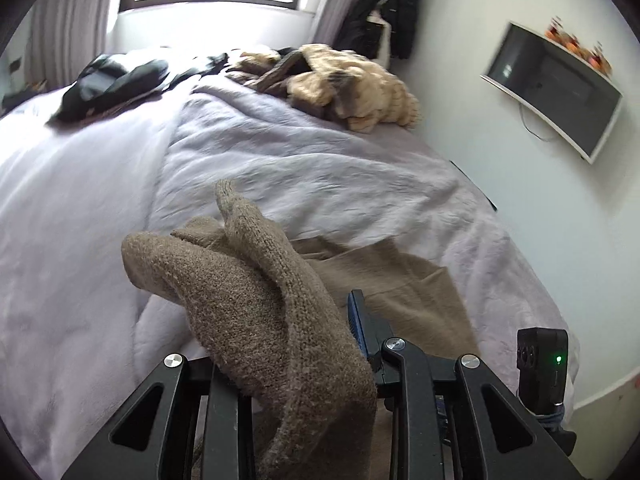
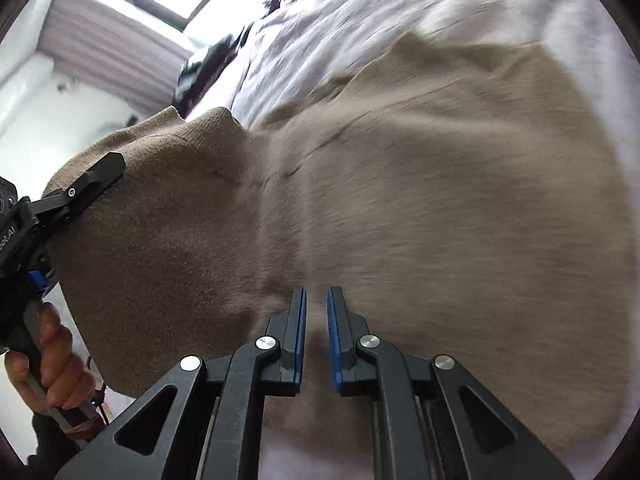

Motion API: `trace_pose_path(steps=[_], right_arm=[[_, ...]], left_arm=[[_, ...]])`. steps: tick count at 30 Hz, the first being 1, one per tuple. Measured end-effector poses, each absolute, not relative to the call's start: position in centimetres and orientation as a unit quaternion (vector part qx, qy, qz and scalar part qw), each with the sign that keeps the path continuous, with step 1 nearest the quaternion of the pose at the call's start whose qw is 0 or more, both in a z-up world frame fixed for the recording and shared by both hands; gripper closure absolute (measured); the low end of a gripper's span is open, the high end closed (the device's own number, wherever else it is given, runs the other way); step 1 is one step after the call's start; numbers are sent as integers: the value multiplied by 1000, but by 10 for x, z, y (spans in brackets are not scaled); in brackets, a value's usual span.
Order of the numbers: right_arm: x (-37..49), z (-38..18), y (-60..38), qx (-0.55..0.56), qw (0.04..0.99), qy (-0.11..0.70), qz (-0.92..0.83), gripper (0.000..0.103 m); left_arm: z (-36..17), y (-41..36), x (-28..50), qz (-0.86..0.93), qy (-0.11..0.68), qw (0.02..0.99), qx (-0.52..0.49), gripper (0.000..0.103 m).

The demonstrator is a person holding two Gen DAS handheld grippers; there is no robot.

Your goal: Fold small clothes

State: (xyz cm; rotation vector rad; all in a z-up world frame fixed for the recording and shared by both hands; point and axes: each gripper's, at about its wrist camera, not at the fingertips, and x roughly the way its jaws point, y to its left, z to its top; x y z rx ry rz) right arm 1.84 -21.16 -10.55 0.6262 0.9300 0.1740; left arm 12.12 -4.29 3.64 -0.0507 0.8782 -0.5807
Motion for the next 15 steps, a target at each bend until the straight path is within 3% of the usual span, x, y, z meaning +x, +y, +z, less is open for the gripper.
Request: trace_pose_path(steps=[8,15], right_arm=[[-41,-112,-290,372,835,401,58,89],[-54,-136,-307,414,822,385,73,89]], left_arm=[[12,-179,100,-352,452,816,80,75],[-25,-227,85,-338,475,797,156,72]])
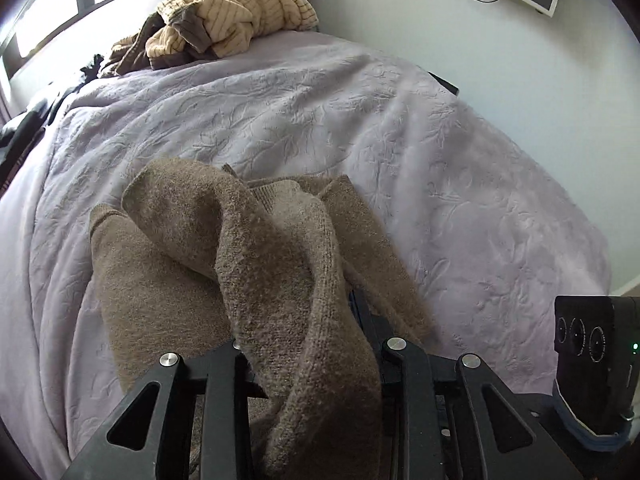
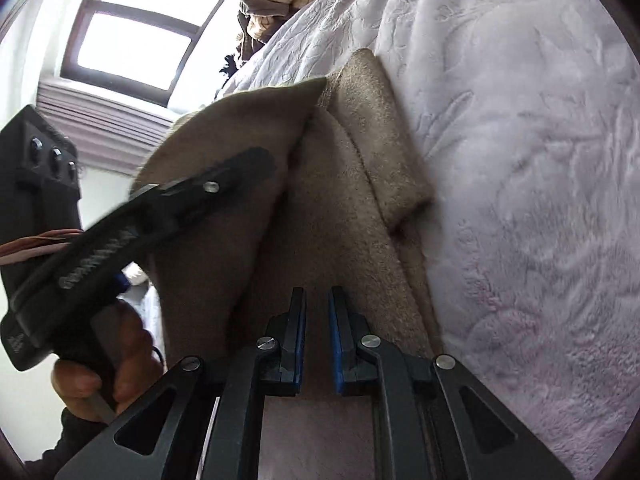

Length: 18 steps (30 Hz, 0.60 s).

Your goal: Fold small clothes

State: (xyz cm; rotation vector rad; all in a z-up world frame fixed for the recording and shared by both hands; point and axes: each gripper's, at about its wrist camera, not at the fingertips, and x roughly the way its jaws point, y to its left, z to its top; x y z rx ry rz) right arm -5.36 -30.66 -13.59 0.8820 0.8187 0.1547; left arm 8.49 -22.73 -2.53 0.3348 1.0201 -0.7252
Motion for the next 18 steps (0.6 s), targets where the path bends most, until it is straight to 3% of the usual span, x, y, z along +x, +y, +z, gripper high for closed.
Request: trace_pose_path(steps=[2,7,10,14,17,18], right_arm=[[-54,-140,-308,421,819,382,76,89],[-59,-148,-315,449,810,368,83,89],[-71,-155,-329,512,786,333,95,84],[-79,-170,-350,612,731,268,138,54],[-83,-173,-361,655,702,225,166,36],[-82,-173,-364,660,697,222,168,36]], left_arm=[[-19,-227,82,-344,474,796,152,47],[19,-224,63,-377,417,817,131,21],[44,-209,54,-385,379,834,114,20],[52,-168,63,-354,372,854,86,20],[42,-131,81,-300,381,871,78,20],[35,-117,89,-280,395,872,73,20]])
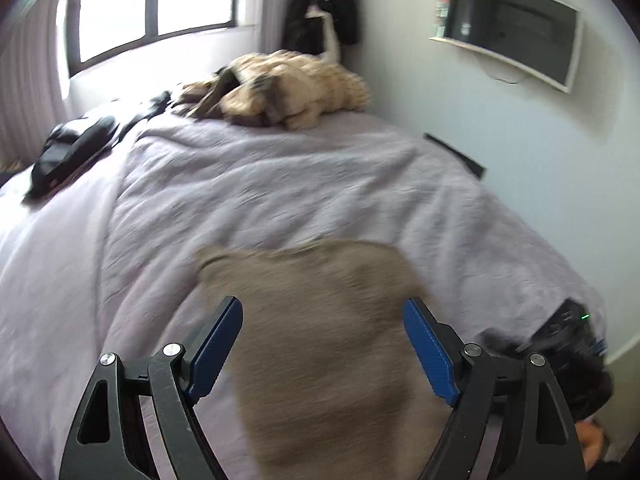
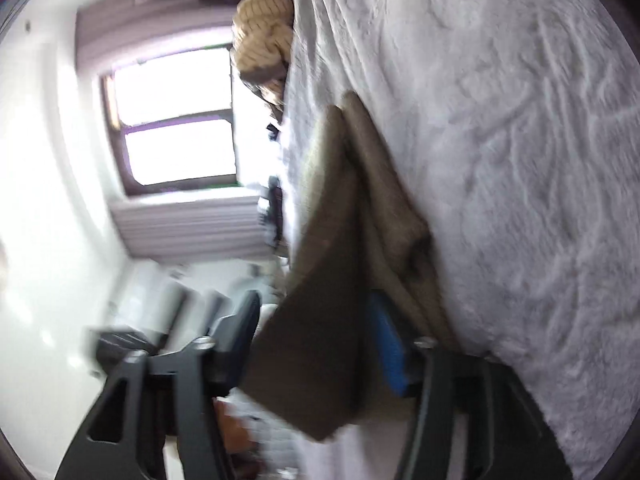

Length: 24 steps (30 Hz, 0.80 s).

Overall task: Fold small clothes
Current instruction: 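Lay the sweater flat with the right gripper and open it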

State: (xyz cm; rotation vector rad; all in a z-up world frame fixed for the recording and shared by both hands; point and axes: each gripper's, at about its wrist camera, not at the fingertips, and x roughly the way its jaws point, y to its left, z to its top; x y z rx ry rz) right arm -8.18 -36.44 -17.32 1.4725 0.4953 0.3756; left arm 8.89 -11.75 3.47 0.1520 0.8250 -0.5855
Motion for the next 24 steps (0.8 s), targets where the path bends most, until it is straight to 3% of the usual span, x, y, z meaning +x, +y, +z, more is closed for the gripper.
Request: trace_pose_path(steps=[9,10,11,12,17,21,24], right_arm=[[0,-123,-365,516,768,353,139,35],[8,-116,-361,480,785,372,127,44],[15,-112,-357,446,799,387,115,80],[22,-104,-350,397,819,403,93,88],[15,-63,-336,283,885,363,76,89],[33,-96,-367,323,853,409,34,87],[17,-113,-385,392,828,399,41,78]], left_arm=[[-27,-54,120,-183,463,867,39,20],[-32,-51,122,-180,469,864,34,20],[-35,-52,123,-178,472,863,32,20],[-38,-51,124,-175,475,862,30,20],[-37,-62,121,-198,468,861,26,20],[-47,-81,117,-205,476,854,56,20],[-51,-81,112,-202,476,854,64,19]])
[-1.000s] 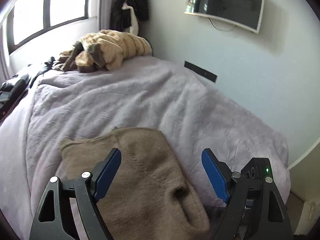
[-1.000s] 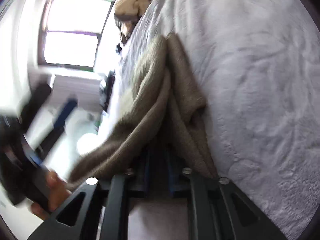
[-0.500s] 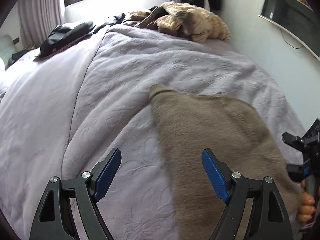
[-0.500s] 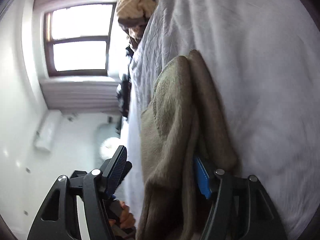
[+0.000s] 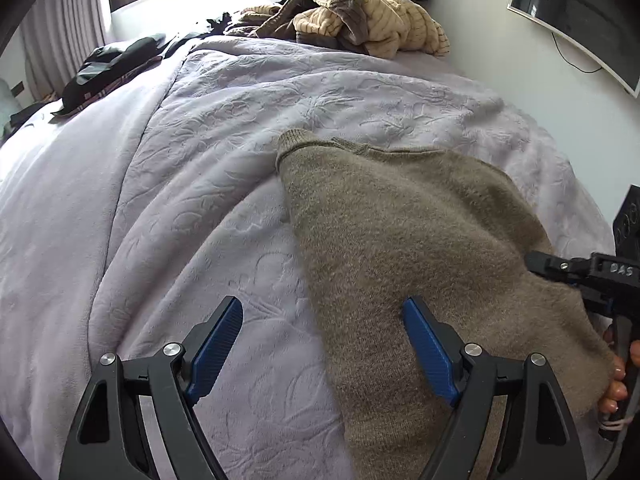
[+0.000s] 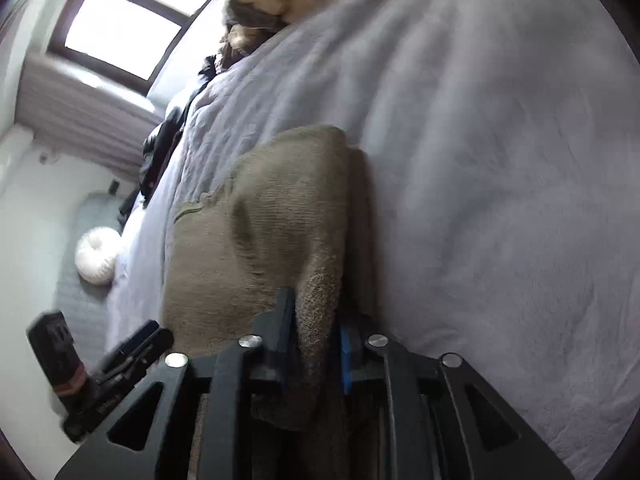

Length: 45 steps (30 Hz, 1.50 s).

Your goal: Fold small clothes

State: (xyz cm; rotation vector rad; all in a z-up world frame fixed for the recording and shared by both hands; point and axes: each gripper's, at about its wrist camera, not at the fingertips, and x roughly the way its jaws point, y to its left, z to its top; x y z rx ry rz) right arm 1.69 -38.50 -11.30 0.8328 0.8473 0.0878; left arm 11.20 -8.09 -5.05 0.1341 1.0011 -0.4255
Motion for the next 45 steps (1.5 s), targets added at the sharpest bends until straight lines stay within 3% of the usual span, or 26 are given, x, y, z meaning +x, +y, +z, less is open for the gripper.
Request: trace_pose_path(steps=[3,5,12,13,14,15,21,23,26,39,45], right_arm=[[-9,-96,-387,383,837,390,39,68],[-27,-82,-382,376,847,370,67,54],[-64,-75,-342,277,864,397,136,51],[-61,-77,-335,261,866,404,135,55],[-61,-80,-327,246,866,414,130,80],[-57,-82,-323,243,865,420,128,95],[-60,-75,-317,269,861,410,137,97],[-61,-98,-326,275,850,437,107,97],[-71,-125,-339,326,832,436,103,97],[-107,-80,-341,298,872,389,-17,96],[-90,-44,-321,273,891,360,41,96]], left_arm=[[-46,-70,109,-208,479,851,62,19],[-40,-62,106,-211,480,849,63,19],[-38,-50,84,-261,504,820,67,19],[-40,-52,79,-269,508,815,73,19],[-41,-54,77,-274,511,811,76,19],[-42,-56,74,-279,514,808,77,19],[-59,-68,62,-277,520,799,117,19],[-68,-67,58,-276,518,799,130,8],[-77,-59,54,-275,524,796,124,5],[-65,-50,34,-239,503,821,121,5],[-65,-49,37,-222,513,822,108,5]])
